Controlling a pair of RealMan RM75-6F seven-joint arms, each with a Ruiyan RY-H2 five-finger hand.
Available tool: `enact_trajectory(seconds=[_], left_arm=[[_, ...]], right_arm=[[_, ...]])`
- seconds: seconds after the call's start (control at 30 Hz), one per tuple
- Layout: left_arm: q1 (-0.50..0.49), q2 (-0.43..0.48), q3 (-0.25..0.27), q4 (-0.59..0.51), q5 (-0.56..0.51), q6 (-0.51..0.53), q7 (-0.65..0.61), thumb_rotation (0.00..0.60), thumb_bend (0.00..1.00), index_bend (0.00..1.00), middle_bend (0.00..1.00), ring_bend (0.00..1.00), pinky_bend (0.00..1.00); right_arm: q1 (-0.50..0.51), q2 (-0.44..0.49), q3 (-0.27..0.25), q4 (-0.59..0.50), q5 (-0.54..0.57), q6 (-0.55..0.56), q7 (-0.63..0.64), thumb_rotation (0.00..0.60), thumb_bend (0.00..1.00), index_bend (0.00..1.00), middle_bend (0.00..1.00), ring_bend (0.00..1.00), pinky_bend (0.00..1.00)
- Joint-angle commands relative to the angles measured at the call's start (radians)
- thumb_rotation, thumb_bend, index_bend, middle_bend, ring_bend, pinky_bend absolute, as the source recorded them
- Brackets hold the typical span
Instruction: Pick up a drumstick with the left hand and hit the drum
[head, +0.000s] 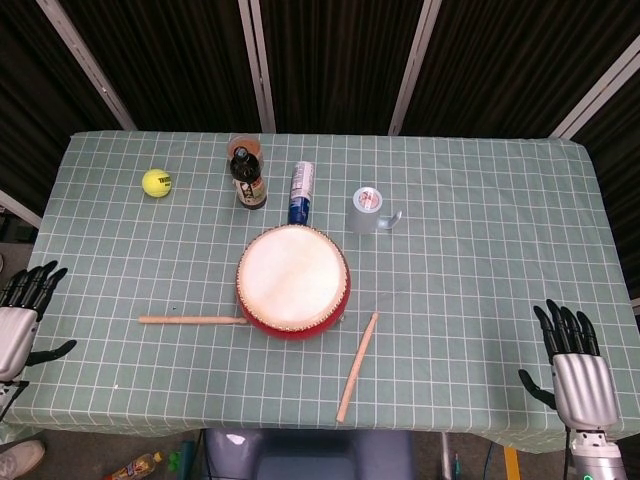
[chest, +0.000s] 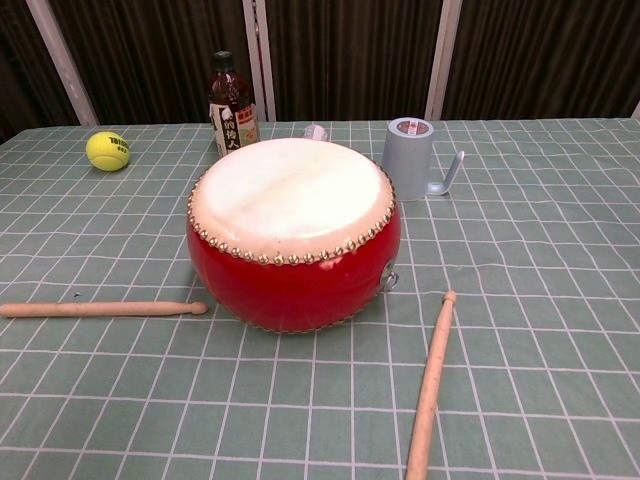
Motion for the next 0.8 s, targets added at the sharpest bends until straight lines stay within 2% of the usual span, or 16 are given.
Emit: enact_trajectory(seconds=[0.03, 0.07, 0.1, 0.13, 0.17, 0.2, 0.27, 0.37, 0.5, 0.8], left_arm=[[-0.019, 0.003, -0.006, -0.023, -0.009, -0.027, 0.02, 0.6, 0.0, 0.0, 0.06, 0.04, 0.08], [-0.025, 0.001, -0.011, -0.029, -0.011, -0.034, 0.027, 0.6, 0.0, 0.0, 0.19, 0.14, 0.21], [-0.036, -0.001, -0.019, -0.036, -0.017, -0.044, 0.042, 0.6, 0.01, 0.01, 0.37, 0.32, 0.37], [-0.051, -0.006, -0.029, -0.044, -0.022, -0.058, 0.064, 0.6, 0.01, 0.04, 0.51, 0.46, 0.49], [-0.065, -0.012, -0.04, -0.05, -0.028, -0.07, 0.084, 0.6, 0.03, 0.09, 0.69, 0.64, 0.63], [-0.082, -0.019, -0.049, -0.061, -0.037, -0.091, 0.101, 0.6, 0.04, 0.17, 0.83, 0.76, 0.72], [-0.114, -0.025, -0.063, -0.109, -0.09, -0.162, 0.127, 0.6, 0.07, 0.28, 0.95, 0.89, 0.81], [-0.153, -0.043, -0.085, -0.159, -0.16, -0.231, 0.187, 0.6, 0.13, 0.41, 1.0, 0.99, 0.9], [-0.204, -0.109, -0.108, -0.172, -0.248, -0.297, 0.298, 0.6, 0.2, 0.48, 1.0, 1.0, 0.98], [-0.305, -0.238, -0.126, -0.182, -0.49, -0.399, 0.544, 0.6, 0.24, 0.49, 1.0, 1.0, 1.0]], right_arm=[[0.001, -0.001, -0.001, 0.002, 0.0, -0.003, 0.001, 0.6, 0.25, 0.0, 0.0, 0.0, 0.04], [0.001, -0.002, -0.002, 0.002, 0.0, -0.003, 0.002, 0.6, 0.25, 0.0, 0.0, 0.0, 0.04], [0.0, -0.002, -0.002, 0.001, -0.001, -0.002, 0.003, 0.6, 0.25, 0.0, 0.0, 0.0, 0.04], [0.0, -0.002, -0.002, 0.001, -0.003, 0.0, 0.004, 0.6, 0.25, 0.0, 0.0, 0.0, 0.04], [0.0, -0.003, -0.002, 0.001, -0.006, 0.001, 0.003, 0.6, 0.25, 0.0, 0.0, 0.0, 0.04], [0.0, -0.004, -0.003, 0.002, -0.006, 0.001, 0.002, 0.6, 0.25, 0.0, 0.0, 0.0, 0.04], [0.002, -0.002, -0.002, -0.004, -0.005, -0.003, 0.003, 0.6, 0.25, 0.0, 0.0, 0.0, 0.04], [0.004, 0.002, -0.002, -0.007, -0.002, -0.009, 0.005, 0.6, 0.25, 0.0, 0.0, 0.0, 0.04], [0.005, 0.001, -0.004, -0.004, -0.002, -0.012, 0.014, 0.6, 0.25, 0.0, 0.0, 0.0, 0.04], [0.007, 0.009, -0.004, -0.013, 0.005, -0.019, 0.033, 0.6, 0.25, 0.0, 0.0, 0.0, 0.04]])
